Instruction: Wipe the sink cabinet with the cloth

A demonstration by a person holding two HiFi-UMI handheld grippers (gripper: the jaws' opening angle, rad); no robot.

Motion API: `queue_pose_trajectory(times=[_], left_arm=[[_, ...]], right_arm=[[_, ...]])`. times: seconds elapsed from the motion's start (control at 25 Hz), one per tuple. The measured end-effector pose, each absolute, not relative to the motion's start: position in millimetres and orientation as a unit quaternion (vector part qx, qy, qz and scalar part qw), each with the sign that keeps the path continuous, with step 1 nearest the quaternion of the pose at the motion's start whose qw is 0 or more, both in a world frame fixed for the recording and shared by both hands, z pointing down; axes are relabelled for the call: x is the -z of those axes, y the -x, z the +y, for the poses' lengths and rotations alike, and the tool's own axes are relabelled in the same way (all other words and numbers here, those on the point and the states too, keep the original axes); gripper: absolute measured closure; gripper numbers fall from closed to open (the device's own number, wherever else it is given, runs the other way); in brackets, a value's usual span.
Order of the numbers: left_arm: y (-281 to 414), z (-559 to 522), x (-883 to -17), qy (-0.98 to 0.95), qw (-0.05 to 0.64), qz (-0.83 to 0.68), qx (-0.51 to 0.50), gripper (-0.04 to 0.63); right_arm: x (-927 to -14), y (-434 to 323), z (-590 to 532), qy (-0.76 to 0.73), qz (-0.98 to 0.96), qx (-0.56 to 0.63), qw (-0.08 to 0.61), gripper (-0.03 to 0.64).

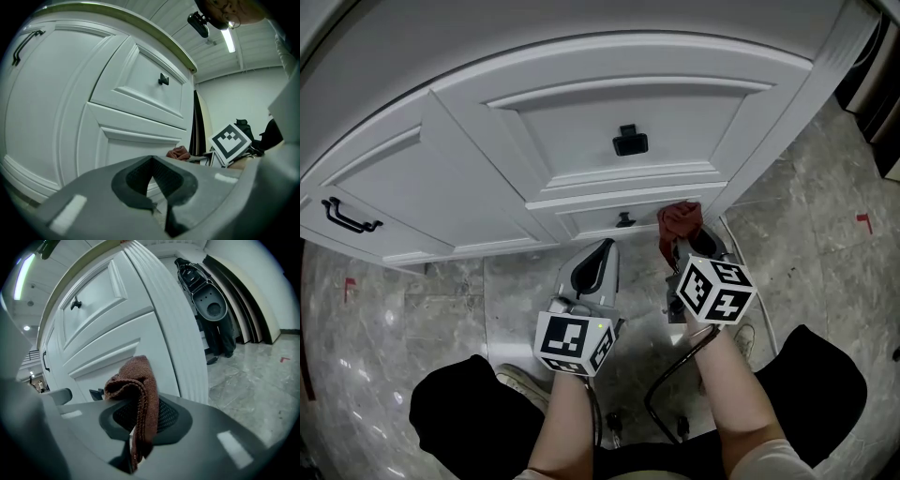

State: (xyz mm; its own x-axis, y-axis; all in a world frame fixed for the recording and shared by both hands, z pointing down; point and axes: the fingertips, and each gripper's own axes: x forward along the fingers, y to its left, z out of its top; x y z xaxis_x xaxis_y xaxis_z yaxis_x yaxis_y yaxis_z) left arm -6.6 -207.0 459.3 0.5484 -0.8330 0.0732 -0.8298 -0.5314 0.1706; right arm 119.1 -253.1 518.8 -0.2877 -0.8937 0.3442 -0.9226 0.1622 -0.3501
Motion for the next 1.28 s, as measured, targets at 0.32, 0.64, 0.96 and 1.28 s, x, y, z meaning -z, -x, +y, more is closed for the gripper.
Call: queue_pose_trajectory(times=[0.32, 0.64, 0.96, 1.28], left_arm=[[-1, -204, -456, -0.88, 0.097, -0.464, 0.022, 0.595], [32, -198, -472, -0.867, 0.099, -0.488, -0.004, 0.595], [103, -190, -488, -0.832, 0.108, -0.544, -0.023, 0.595], [145, -192, -490, -0.814, 0.116, -0.568, -0.019, 0.595]], right_arm=[[-524, -165, -246, -0.638, -0.728, -0.25, 0.036, 0.537], [-542, -118, -232, -0.609, -0.753, -0.242, 0.062, 0.537], [-576, 12, -226, -0.511, -0.814, -0.259, 0.097, 0.537], [-578, 90, -238, -0.453, -0.847, -0.261, 0.095, 0.537]])
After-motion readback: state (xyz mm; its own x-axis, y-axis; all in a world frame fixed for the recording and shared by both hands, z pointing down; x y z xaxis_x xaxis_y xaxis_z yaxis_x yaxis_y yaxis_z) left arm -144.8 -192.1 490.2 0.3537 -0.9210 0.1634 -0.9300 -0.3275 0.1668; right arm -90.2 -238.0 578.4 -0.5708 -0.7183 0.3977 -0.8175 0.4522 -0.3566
